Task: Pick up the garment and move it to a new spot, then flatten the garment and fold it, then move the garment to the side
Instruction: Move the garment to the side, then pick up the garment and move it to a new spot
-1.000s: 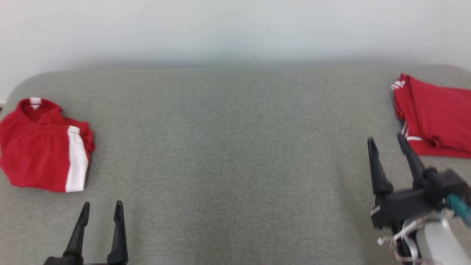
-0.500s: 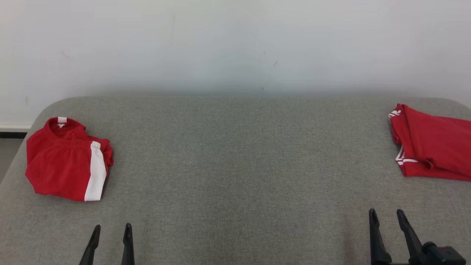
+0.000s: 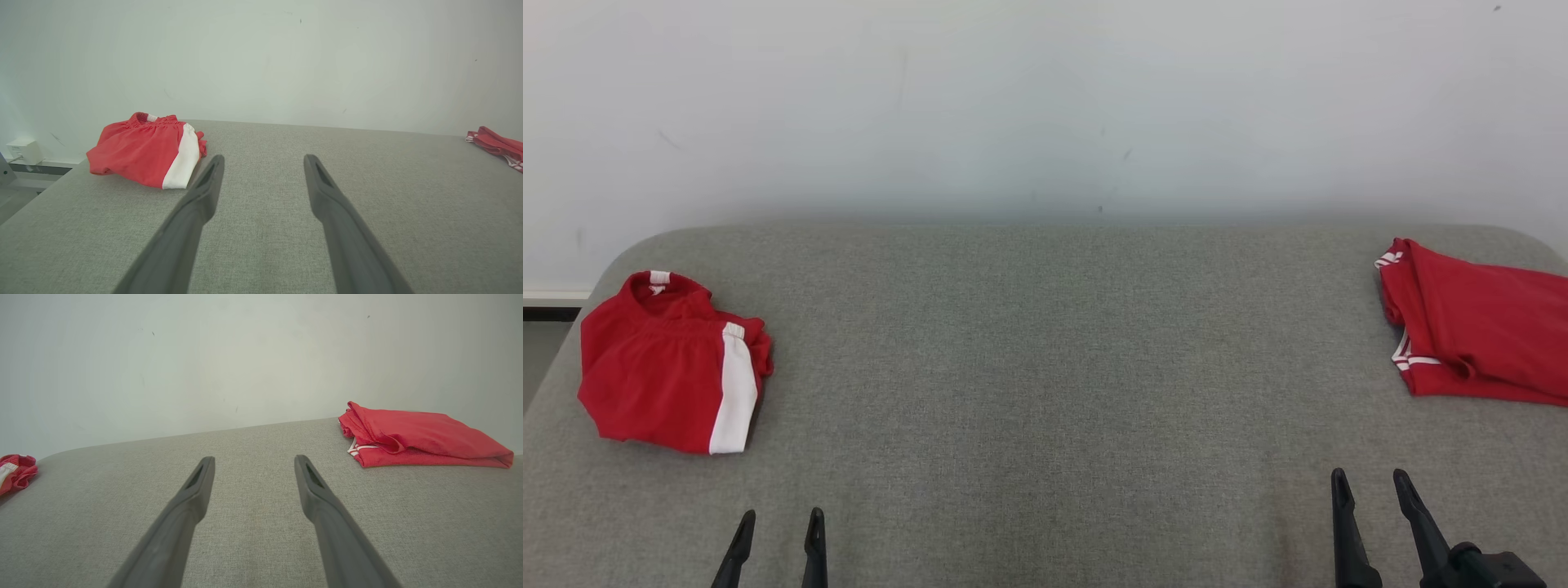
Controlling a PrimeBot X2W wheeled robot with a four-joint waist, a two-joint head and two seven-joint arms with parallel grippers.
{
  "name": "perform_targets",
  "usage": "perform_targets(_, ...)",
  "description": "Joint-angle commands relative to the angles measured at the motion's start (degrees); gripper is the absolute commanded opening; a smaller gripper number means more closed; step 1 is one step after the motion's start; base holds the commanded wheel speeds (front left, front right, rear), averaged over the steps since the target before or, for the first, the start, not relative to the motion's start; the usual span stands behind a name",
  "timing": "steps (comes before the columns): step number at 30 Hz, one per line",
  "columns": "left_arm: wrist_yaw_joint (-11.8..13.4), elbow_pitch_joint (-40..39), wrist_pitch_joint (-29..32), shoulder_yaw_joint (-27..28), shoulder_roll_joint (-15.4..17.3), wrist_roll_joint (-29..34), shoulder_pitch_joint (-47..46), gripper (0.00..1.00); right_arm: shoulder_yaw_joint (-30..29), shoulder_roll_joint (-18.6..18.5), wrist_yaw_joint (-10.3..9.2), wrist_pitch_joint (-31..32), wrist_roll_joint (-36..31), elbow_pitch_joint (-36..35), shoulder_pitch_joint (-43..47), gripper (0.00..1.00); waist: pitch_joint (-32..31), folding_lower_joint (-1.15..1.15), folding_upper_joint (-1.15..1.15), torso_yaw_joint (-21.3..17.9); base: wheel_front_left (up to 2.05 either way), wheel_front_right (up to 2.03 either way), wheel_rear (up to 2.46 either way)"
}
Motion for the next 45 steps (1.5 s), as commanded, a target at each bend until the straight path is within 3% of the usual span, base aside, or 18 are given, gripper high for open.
perform_targets(1, 0.1, 0.1, -0.2, 0.1, 0.1, 0.3, 0.1, 1.0, 0.0, 0.1, 0.0, -0.1, -0.2, -0.3, 0.2, 1.0, 0.0, 0.0, 0.0, 0.0, 0.0, 0.0, 0.0)
perform_targets(11, 0.1, 0.4, -0.2, 0.6, 0.6, 0.2, -1.2, 1.0, 0.8, 0.3, 0.0, 0.0, 0.2, 0.1, 0.9, 1.0, -0.1, 0.0, 0.0, 2.3, 0.0, 0.0, 0.0)
perform_targets(24, 0.3, 2.7, -0.2, 1.7, 2.2, 0.6, -3.7, 1.0, 1.0, 0.3, 0.0, 0.0, 1.7, 2.5, 0.5, 1.0, -0.5, 0.0, 0.0, 17.9, 0.0, 0.0, 0.0)
perform_targets(33, 0.9, 2.5, -0.2, 3.6, 2.8, 0.4, -2.6, 1.0, 2.3, 0.3, 0.0, -0.2, 2.2, 3.5, -1.1, 1.0, 0.1, 0.0, 0.0, 25.6, 0.0, 0.0, 0.0)
perform_targets(45, 2.1, -0.4, -0.2, 7.5, 1.7, -0.2, -0.9, 1.0, 5.1, 0.3, 0.0, 0.2, 1.4, 5.2, -4.6, 1.0, 1.9, 0.0, 0.0, 26.9, 0.0, 0.0, 0.0)
